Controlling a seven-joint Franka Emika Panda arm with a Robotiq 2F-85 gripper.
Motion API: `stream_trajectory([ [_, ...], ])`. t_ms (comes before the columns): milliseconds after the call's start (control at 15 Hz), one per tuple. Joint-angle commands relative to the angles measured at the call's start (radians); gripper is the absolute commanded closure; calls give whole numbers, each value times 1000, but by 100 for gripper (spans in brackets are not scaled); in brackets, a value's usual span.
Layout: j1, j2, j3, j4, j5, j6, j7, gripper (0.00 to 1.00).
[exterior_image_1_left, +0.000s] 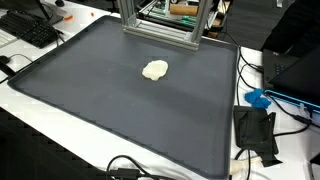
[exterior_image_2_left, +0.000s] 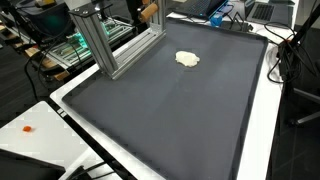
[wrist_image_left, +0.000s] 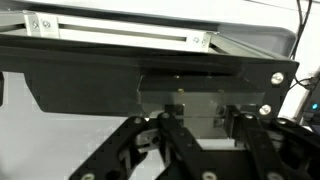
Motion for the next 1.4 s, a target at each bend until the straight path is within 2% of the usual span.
stream_trajectory([
  [0,-2,-35,23,-33,18,25,48,78],
  [533,2,-18,35,-32,15,27,79,78],
  [600,-1,-17,37,-27,11,26,81,28],
  [667,-1,-16,36,-22,9,23,78,27],
  [933,-4,-16,31,14,-2,10,67,1],
  [1333,-15,31,47,105,3,47,92,0],
])
